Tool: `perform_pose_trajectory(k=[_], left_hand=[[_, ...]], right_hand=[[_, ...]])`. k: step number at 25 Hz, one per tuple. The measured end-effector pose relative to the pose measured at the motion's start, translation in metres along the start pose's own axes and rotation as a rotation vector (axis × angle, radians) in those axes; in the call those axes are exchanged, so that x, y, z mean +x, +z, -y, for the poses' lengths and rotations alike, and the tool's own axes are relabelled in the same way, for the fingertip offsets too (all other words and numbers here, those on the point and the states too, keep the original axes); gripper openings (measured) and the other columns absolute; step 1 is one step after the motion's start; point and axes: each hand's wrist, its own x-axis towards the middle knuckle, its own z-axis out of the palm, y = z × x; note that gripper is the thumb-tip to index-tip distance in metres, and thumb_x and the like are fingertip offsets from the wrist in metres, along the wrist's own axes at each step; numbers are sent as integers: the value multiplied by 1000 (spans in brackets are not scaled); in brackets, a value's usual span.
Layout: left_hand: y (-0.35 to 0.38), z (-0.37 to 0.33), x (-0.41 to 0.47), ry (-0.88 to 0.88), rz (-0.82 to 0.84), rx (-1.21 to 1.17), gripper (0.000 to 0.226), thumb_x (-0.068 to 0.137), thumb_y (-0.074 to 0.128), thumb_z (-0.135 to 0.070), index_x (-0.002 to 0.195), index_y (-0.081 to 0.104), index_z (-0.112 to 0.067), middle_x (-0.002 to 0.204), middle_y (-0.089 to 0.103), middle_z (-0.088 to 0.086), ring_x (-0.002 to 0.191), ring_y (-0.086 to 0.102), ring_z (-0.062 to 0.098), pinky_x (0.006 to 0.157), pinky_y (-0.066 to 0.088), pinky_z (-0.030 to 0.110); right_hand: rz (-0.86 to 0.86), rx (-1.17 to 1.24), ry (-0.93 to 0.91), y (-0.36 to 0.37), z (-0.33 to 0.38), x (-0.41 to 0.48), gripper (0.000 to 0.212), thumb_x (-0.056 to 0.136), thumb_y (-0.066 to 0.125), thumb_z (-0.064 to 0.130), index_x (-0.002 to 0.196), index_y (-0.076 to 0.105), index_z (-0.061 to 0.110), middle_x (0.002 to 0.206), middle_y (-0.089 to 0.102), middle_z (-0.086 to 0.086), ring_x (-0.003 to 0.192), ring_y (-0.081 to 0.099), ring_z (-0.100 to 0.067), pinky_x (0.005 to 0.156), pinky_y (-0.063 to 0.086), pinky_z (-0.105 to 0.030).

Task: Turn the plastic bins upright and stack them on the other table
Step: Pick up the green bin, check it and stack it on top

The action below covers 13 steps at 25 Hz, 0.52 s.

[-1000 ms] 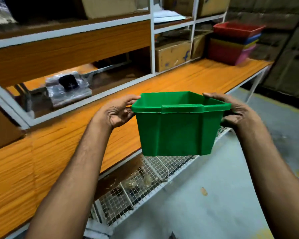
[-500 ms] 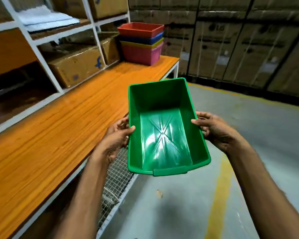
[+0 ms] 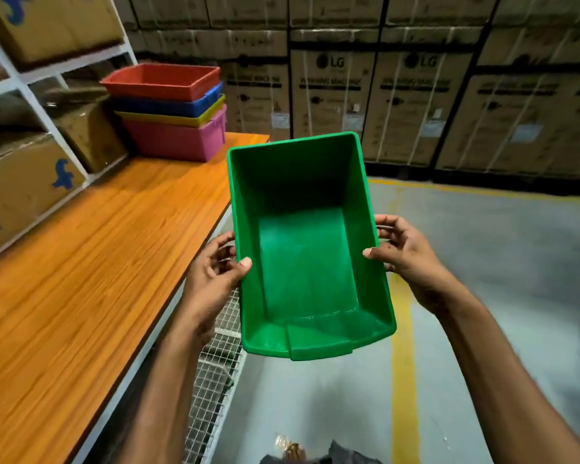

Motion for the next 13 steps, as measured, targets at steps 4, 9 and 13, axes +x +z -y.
perform_pose_trajectory(k=[4, 9, 13], left_hand=[[19, -13, 81, 78, 4, 11, 53, 90, 72, -2, 130, 65, -36, 124, 74, -4, 122, 66, 22, 104, 52, 54], [46, -24, 169, 124, 63, 18, 53, 90, 72, -2, 128, 65, -38, 122, 74, -6, 113, 70, 11, 92, 59, 35], [87, -43, 252, 171, 24, 26, 50, 92, 67, 4, 130, 63, -28, 104, 75, -13, 94, 69, 10, 72, 57, 20]], right_hand=[[-8, -43, -84, -10, 19, 61, 59, 87, 68, -13, 126, 53, 28, 108, 57, -10, 91, 55, -23, 62, 54, -19], [22, -31, -110, -38, 25, 149, 61, 87, 71, -9, 130, 53, 30, 106, 57, -7, 94, 59, -24, 71, 56, -26], [65, 16, -117, -65, 40, 249, 58, 86, 70, -12, 126, 55, 27, 106, 59, -10, 95, 60, -24, 67, 58, -28]])
